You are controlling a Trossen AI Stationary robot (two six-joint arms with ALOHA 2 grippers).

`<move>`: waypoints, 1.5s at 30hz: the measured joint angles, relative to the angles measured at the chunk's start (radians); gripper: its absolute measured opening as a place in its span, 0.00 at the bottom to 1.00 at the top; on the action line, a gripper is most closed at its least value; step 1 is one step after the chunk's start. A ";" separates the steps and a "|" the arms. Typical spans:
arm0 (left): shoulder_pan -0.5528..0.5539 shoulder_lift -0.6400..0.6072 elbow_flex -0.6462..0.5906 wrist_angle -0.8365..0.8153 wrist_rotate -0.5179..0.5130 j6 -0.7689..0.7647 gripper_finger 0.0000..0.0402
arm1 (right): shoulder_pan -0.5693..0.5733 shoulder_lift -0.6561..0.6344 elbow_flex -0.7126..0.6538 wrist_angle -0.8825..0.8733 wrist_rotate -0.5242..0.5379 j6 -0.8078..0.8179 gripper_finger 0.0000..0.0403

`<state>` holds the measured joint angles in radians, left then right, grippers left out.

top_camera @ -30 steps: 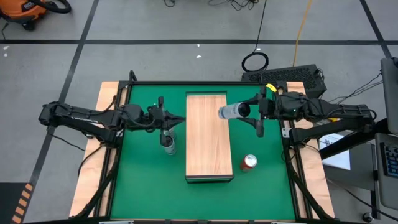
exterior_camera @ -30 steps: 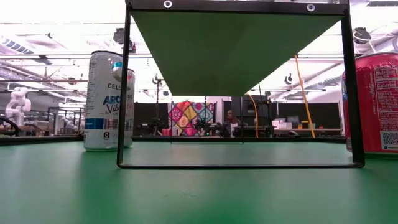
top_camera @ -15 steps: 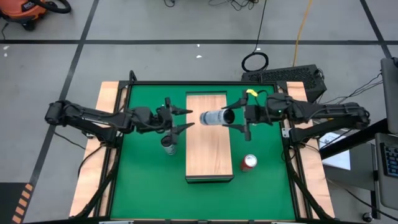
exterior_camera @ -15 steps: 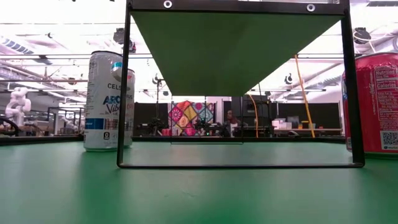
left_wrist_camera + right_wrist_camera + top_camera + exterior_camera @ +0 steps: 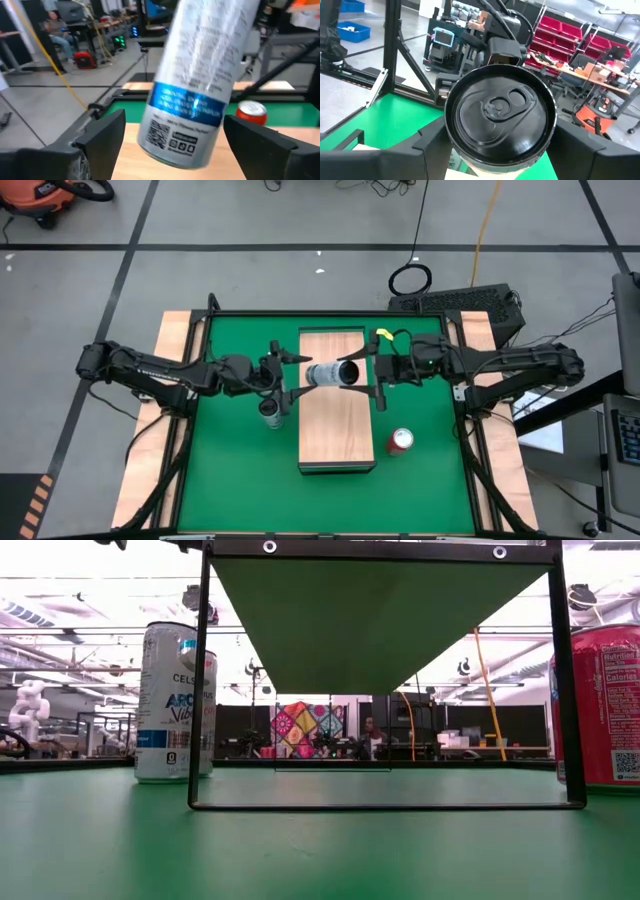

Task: Place canned beverage on shelf
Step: Put the right white-blue soda can on the shelf

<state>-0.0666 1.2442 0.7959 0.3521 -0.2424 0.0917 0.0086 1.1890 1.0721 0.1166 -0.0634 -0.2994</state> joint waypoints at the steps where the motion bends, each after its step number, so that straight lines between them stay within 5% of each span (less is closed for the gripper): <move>1: 0.000 0.000 0.000 -0.004 0.006 0.000 0.85 | 0.000 0.001 0.000 -0.002 -0.002 0.000 0.64; 31: 0.001 0.000 0.000 0.033 0.218 0.001 0.85 | -0.001 0.001 0.000 0.106 -0.147 -0.008 0.64; 45: 0.002 0.000 -0.001 0.054 0.263 0.008 0.61 | 0.000 0.003 0.000 0.108 -0.155 0.005 0.64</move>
<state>-0.0650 1.2438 0.7952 0.4065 0.0210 0.1001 0.0090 1.1915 1.0718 0.2245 -0.2188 -0.2943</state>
